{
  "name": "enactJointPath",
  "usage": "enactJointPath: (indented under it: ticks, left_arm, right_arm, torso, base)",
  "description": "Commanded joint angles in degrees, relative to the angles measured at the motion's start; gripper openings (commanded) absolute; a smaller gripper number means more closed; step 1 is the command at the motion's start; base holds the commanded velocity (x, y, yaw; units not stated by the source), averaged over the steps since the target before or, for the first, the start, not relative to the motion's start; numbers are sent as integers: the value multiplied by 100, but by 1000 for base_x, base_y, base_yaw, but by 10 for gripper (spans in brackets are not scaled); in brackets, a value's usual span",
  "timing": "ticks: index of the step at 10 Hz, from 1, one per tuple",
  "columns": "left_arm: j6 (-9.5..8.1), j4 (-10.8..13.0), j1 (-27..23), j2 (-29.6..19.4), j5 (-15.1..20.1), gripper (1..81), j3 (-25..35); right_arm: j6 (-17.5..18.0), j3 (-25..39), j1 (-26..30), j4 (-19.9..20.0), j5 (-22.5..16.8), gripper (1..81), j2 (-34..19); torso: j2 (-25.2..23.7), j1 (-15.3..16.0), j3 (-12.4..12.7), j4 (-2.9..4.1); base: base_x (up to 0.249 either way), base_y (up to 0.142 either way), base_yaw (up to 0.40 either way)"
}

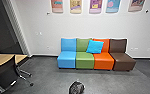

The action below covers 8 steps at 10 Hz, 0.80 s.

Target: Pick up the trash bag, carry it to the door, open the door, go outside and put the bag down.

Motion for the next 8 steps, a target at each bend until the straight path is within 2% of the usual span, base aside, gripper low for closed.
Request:
enactJointPath:
  ticks: [1, 8]
  left_arm:
    - [9, -17, -188, -44, 370, 811, 15]
    - [9, -17, -188, -62, 371, 811, 15]
  right_arm:
    - [-37, 67, 144, 16, -370, 811, -14]
    - [-28, 58, 135, 16, -370, 811, 4]
  torso:
    - [0, 0, 0, 0]
    - [0, 0, 0, 0]
  base:
    - [161, 0, 0]
    - [159, 0, 0]
